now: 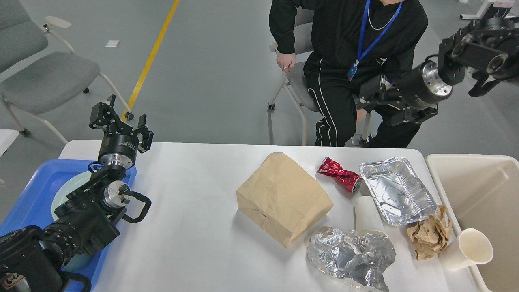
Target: Tidy desktop
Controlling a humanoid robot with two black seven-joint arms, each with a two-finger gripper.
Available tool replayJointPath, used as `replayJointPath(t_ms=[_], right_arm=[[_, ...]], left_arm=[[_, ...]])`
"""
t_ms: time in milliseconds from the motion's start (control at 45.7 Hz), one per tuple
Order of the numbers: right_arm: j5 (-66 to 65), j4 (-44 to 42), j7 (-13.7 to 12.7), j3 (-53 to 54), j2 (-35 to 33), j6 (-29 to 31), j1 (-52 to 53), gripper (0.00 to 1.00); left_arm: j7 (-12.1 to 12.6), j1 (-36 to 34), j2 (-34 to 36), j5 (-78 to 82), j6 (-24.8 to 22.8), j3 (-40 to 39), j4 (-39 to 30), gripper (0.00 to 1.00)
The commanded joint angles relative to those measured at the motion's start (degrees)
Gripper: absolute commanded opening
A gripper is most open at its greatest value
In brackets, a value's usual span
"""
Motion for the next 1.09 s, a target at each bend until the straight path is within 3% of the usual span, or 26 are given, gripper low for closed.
replayJointPath(t_ms=[0,44,372,832,1073], right_arm=[[-0.3,1.1,-0.4,-4.1,0.7,4.7,1.8,1.0],[-0.3,1.1,-0.5,-4.5,0.6,7.5,2.8,1.0],[-0.2,0.8,-0.6,-6.1,-1.5,7.5,9.6,1.0],[-0.3,0.8,-0.7,-4.7,-14.2,7.5,-8.9,0.99],[0.5,0.9,-0.8,0.5,-17.3,7.5,-15.6,0.95]], left_arm=[[0.0,0.0,0.0,0.0,0.0,0.0,0.0,0.96],[0.0,0.0,0.0,0.0,0.0,0.0,0.0,0.96],[0.0,0.0,0.0,0.0,0.0,0.0,0.0,0.96],[0.0,0.0,0.0,0.0,0.0,0.0,0.0,0.96],[0.0,0.0,0.0,0.0,0.0,0.0,0.0,0.96]])
